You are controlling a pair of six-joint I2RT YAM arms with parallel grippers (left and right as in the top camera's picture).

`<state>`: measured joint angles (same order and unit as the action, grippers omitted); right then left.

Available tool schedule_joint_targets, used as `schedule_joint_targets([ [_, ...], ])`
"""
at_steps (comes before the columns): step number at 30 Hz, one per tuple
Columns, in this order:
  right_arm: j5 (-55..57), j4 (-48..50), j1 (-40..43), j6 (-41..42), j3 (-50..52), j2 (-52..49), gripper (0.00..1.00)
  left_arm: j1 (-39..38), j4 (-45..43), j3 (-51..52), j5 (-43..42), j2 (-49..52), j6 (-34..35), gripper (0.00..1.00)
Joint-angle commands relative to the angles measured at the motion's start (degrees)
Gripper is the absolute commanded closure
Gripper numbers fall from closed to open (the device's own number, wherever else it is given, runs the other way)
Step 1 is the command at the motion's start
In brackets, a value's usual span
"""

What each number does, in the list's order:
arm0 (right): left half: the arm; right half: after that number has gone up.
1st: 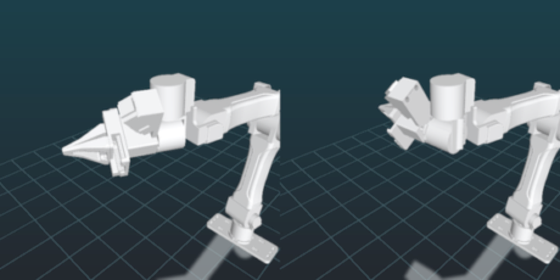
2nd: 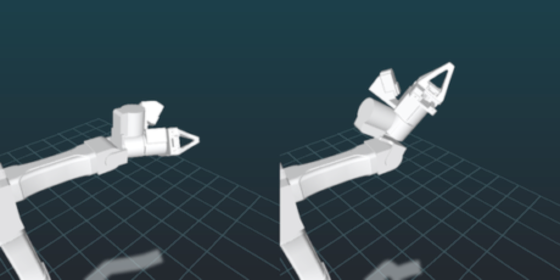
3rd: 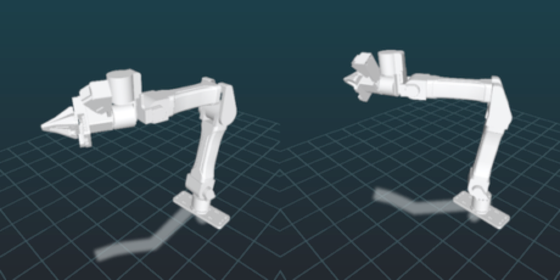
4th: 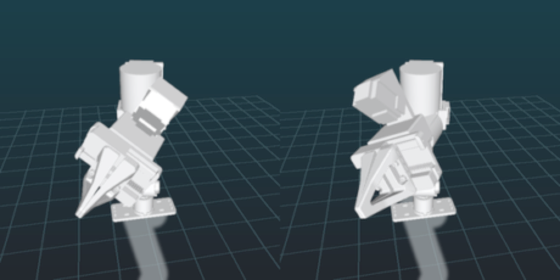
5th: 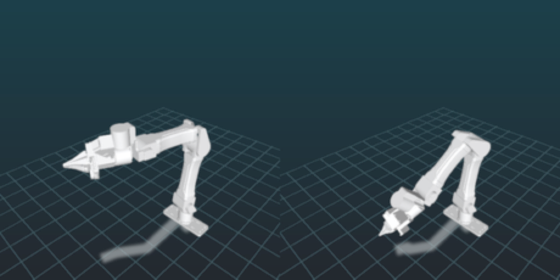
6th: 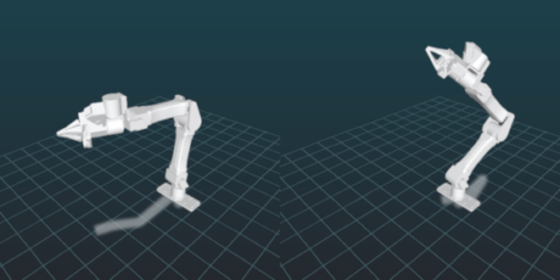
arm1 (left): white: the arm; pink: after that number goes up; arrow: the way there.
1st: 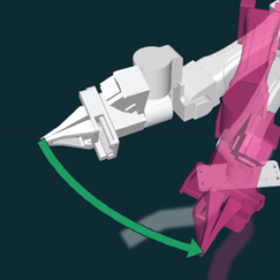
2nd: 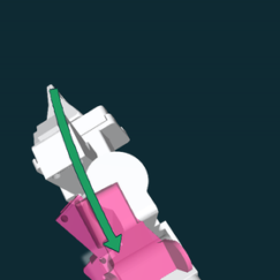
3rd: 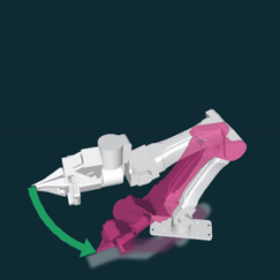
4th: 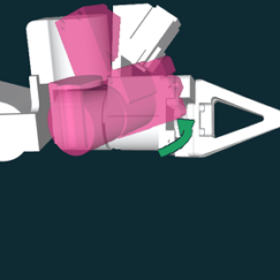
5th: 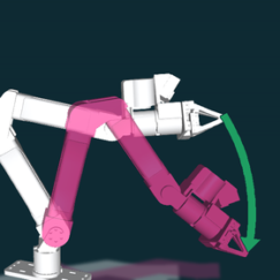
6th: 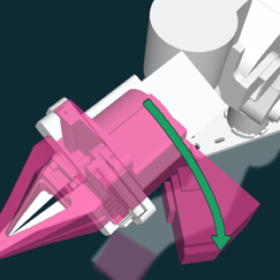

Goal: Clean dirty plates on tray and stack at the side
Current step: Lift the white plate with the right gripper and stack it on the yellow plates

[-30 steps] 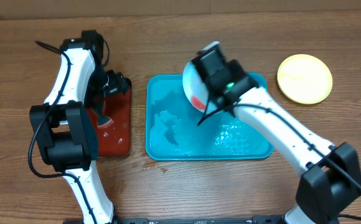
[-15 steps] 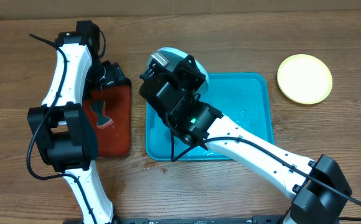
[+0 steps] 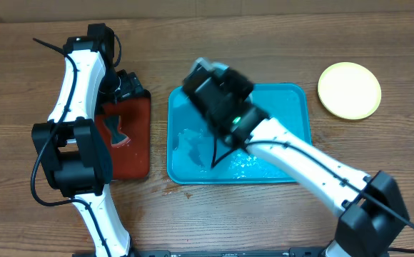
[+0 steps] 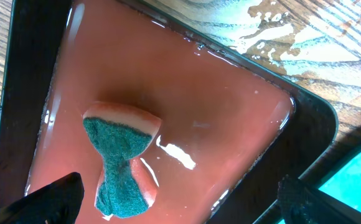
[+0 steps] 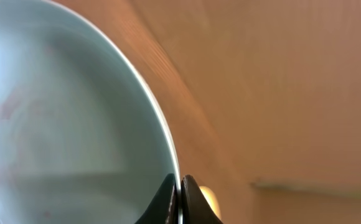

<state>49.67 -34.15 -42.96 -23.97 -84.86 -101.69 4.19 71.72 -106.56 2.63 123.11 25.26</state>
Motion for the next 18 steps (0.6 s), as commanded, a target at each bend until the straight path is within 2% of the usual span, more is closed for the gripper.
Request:
schedule_joint_targets([
  [1, -5.4, -0.2, 9.9, 21.2, -2.2, 3.7, 0.96, 0.3, 0.0, -1.1, 0.9, -0.7, -0.9, 0.00],
  [5, -23.6, -2.9, 23.0, 28.0, -3.0, 6.7, 0.96, 0.3, 0.0, -1.1, 0.9, -0.7, -0.9, 0.00],
  [10, -47.3, -8.6, 43.8, 34.8, -2.4, 6.5, 0.96, 0.3, 0.0, -1.1, 0.9, -0.7, -0.9, 0.00],
  [14, -54.4, -11.1, 58.0, 39.1, -1.0, 3.7, 0.96, 0.3, -0.1, -1.1, 0.7, -0.7, -0.8, 0.00],
  [18, -57.4, -11.2, 67.5, 42.1, -0.2, -1.0, 0.96, 0.3, -0.7, -1.1, 0.7, -0.7, -0.8, 0.00],
])
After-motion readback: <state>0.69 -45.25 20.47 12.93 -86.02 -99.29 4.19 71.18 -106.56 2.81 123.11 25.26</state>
